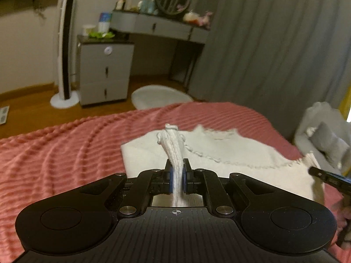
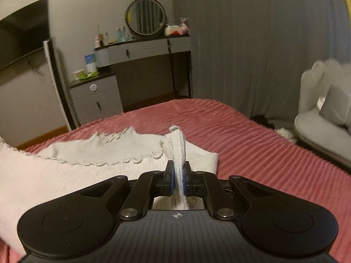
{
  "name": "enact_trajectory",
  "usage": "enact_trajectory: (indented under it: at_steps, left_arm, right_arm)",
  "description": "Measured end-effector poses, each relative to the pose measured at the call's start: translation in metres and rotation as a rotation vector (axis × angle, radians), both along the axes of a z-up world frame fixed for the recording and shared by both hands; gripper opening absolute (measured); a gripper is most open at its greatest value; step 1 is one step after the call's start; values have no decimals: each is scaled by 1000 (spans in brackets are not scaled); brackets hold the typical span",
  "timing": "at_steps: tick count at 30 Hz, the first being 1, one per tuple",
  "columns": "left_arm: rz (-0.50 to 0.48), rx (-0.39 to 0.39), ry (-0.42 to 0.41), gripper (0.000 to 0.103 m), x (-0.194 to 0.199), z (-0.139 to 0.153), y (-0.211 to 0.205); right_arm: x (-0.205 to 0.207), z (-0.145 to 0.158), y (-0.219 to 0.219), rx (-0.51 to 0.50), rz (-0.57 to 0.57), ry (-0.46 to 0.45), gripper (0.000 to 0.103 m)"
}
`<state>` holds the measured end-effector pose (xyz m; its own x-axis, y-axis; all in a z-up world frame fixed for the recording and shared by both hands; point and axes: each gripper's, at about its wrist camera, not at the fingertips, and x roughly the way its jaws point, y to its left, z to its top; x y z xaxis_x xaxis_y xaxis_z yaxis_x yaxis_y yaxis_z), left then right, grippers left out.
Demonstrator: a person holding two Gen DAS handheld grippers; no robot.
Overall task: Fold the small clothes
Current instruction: 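Lower the hem onto the collar and open both tools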
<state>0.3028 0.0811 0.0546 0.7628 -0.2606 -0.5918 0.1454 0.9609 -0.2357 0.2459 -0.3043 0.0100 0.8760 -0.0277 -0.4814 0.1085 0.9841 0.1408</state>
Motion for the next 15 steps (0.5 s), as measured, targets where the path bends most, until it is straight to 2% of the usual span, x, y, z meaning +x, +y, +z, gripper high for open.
enact_trajectory:
  at_steps: [4,7,10,11,13,14,15]
  left_arm:
    - [24,-33,118,10,33,-38,1]
    - [4,-46,173,11,38,-58,5]
    - [-51,-54,187,32,34,-67,3]
    - [-74,-44,179,33,32,-66,-1]
    - [-113,24,148,32,26,-64,-8]
    - [-131,60,138,24,25,-62,-11]
    - [-141,81,134,9,25,-60,-14]
  right_arm:
    - [32,-24,-9,53,2,81,7]
    - [40,-39,-8,24,29,148,9]
    - [39,-44,-10,22,60,155,22]
    - [39,-44,-11,29,65,153,24]
    - [43,-41,-12,33,72,146,24]
    - [41,-38,-11,28,80,131,21]
    - [39,-36,-9,13,90,119,14]
